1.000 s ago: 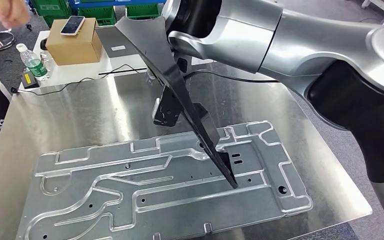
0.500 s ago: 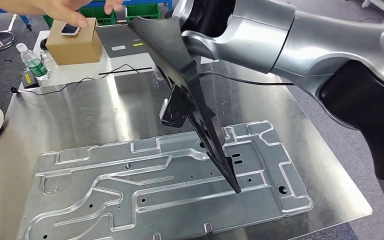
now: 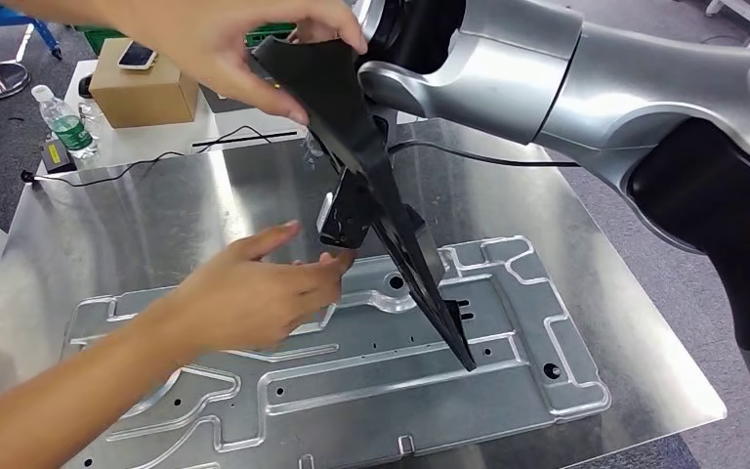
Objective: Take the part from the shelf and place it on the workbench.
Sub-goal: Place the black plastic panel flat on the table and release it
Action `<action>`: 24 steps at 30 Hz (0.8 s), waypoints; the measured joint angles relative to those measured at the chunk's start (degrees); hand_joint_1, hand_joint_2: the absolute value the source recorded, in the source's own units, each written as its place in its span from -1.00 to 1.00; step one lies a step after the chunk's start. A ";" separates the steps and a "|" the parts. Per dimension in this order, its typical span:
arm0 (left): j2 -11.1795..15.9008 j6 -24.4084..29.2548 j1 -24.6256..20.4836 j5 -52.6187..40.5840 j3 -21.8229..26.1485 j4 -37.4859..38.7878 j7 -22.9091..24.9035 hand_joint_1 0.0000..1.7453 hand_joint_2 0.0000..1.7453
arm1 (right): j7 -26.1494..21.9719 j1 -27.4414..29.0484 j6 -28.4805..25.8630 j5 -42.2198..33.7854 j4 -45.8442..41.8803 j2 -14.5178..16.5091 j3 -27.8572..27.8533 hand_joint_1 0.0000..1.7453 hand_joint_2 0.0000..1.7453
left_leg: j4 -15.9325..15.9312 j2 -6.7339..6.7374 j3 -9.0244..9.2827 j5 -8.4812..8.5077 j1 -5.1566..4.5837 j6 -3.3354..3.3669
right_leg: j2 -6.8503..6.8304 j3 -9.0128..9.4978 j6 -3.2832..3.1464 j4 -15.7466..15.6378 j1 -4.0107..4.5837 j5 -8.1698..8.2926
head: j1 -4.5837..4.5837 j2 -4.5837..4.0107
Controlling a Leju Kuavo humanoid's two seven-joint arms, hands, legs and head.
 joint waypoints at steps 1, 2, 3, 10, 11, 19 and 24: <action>0.00 -0.01 -0.02 -0.07 0.00 0.00 0.00 -1.00 -1.00 | 0.01 0.00 -0.01 -0.10 -0.01 0.00 0.00 -1.00 -1.00 | 0.00 0.00 0.00 0.00 0.00 0.00 | 0.00 0.00 0.00 0.00 0.00 0.00 | 0.00 0.00; 0.00 -0.03 -0.04 -0.15 0.01 -0.01 0.00 -1.00 -1.00 | 0.01 -0.01 -0.01 -0.24 -0.01 0.00 0.00 -1.00 -1.00 | 0.00 -0.01 0.00 0.00 0.00 0.00 | -0.01 0.00 0.00 0.00 0.00 0.00 | 0.00 0.00; 0.00 -0.07 -0.05 -0.23 0.01 -0.01 0.00 -1.00 -1.00 | 0.01 -0.01 -0.01 -0.37 -0.02 -0.01 0.00 -1.00 -1.00 | 0.00 -0.01 0.00 0.00 0.00 0.00 | -0.01 0.01 0.00 0.00 0.00 0.00 | 0.00 -0.01; 0.00 -0.24 -0.14 -0.75 0.01 -0.01 -0.03 -1.00 -1.00 | 0.03 -0.08 0.01 -0.66 -0.03 -0.11 0.00 -1.00 -1.00 | 0.00 -0.02 0.00 0.00 0.00 0.00 | -0.02 0.02 0.00 -0.01 -0.01 0.00 | 0.00 0.01; 0.00 -0.27 -0.16 -0.87 0.00 -0.01 -0.05 -1.00 -1.00 | 0.03 -0.09 0.02 -0.66 -0.04 -0.11 0.00 -1.00 -1.00 | 0.00 -0.03 0.00 0.00 0.00 0.00 | -0.02 0.03 0.00 -0.01 -0.01 0.00 | 0.00 0.00; 0.00 -0.34 -0.17 -1.14 0.00 -0.01 -0.07 -1.00 -1.00 | 0.08 -0.26 0.04 -0.67 -0.04 -0.19 0.00 -1.00 -1.00 | 0.01 -0.07 0.01 0.00 -0.01 0.01 | -0.05 0.08 0.00 -0.02 -0.01 0.00 | 0.00 -0.01; 0.00 -0.48 -0.23 -2.05 0.00 -0.01 -0.04 -1.00 -1.00 | 0.41 -0.18 0.10 -0.69 -0.03 -0.19 0.00 -1.00 -1.00 | 0.01 -0.03 0.01 0.00 -0.02 0.00 | -0.02 0.07 0.00 -0.03 -0.03 0.00 | 0.00 -0.01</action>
